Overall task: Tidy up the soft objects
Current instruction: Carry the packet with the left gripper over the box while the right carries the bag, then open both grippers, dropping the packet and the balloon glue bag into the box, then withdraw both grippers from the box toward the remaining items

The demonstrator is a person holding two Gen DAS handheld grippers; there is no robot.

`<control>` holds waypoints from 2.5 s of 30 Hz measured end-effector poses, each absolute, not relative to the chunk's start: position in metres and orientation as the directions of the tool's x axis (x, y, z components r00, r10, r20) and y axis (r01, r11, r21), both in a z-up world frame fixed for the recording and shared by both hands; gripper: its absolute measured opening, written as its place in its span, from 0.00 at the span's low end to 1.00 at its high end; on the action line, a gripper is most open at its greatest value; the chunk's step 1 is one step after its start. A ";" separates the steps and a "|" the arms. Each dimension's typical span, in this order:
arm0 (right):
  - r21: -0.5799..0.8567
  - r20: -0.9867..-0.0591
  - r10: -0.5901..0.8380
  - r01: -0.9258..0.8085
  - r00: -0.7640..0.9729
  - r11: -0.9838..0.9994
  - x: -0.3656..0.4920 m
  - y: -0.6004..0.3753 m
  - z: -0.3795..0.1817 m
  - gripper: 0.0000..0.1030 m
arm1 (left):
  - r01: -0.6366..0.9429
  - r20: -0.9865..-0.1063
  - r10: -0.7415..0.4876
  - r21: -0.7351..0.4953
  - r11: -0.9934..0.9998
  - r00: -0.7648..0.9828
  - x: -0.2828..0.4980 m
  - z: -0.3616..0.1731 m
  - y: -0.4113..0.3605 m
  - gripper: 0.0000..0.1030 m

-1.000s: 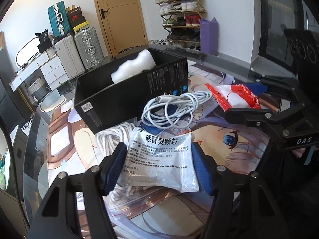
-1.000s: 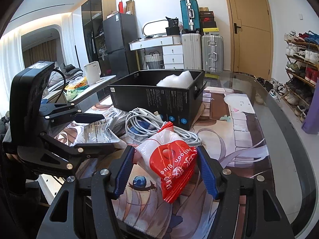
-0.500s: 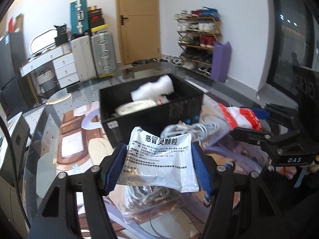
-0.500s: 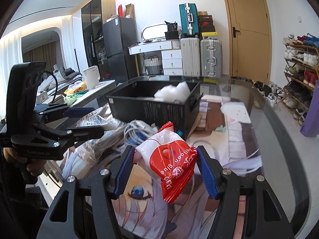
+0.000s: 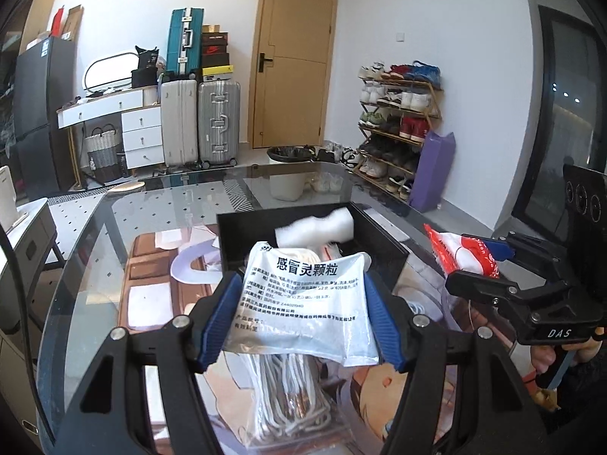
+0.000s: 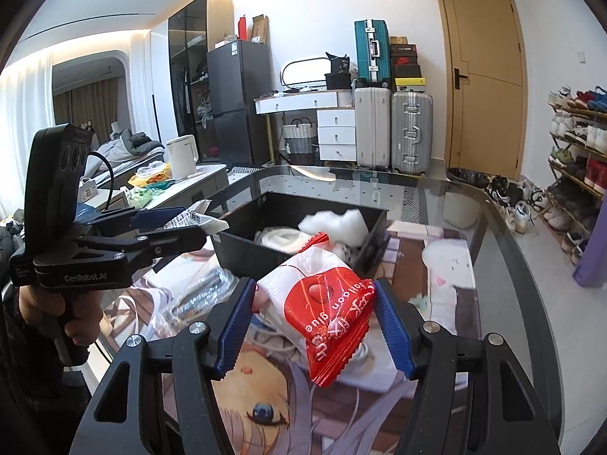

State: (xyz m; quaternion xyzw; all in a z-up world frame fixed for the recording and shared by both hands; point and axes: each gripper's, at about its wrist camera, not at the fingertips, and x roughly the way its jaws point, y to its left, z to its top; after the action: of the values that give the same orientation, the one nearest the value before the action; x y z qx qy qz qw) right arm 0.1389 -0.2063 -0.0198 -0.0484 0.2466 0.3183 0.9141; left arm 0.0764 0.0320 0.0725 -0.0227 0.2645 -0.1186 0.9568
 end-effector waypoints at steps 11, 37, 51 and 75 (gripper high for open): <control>0.061 -0.497 0.564 -0.622 0.660 0.780 0.171 -0.191 -0.005 0.62 | 0.176 -0.500 -0.207 -0.109 0.978 0.841 0.110 0.081 0.027 0.63; 0.041 -0.585 0.569 -0.680 0.578 0.732 0.240 -0.152 -0.026 0.62 | 0.152 -0.566 -0.193 -0.120 0.981 0.801 0.185 0.060 0.033 0.63; 0.055 -0.619 0.567 -0.690 0.543 0.721 0.255 -0.140 -0.038 0.62 | 0.143 -0.585 -0.192 -0.130 0.981 0.788 0.192 0.052 0.040 0.63; 0.061 -0.573 0.541 -0.626 0.616 0.778 0.224 -0.184 -0.033 0.99 | 0.169 -0.581 -0.230 -0.159 0.973 0.781 0.177 0.053 0.030 0.96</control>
State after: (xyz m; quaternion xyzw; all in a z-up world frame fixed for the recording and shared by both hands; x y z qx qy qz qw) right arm 0.2241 -0.1844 -0.0326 -0.0725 0.2937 0.3255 0.8958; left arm 0.1773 0.0305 0.0528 -0.0491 0.3138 -0.1058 0.9423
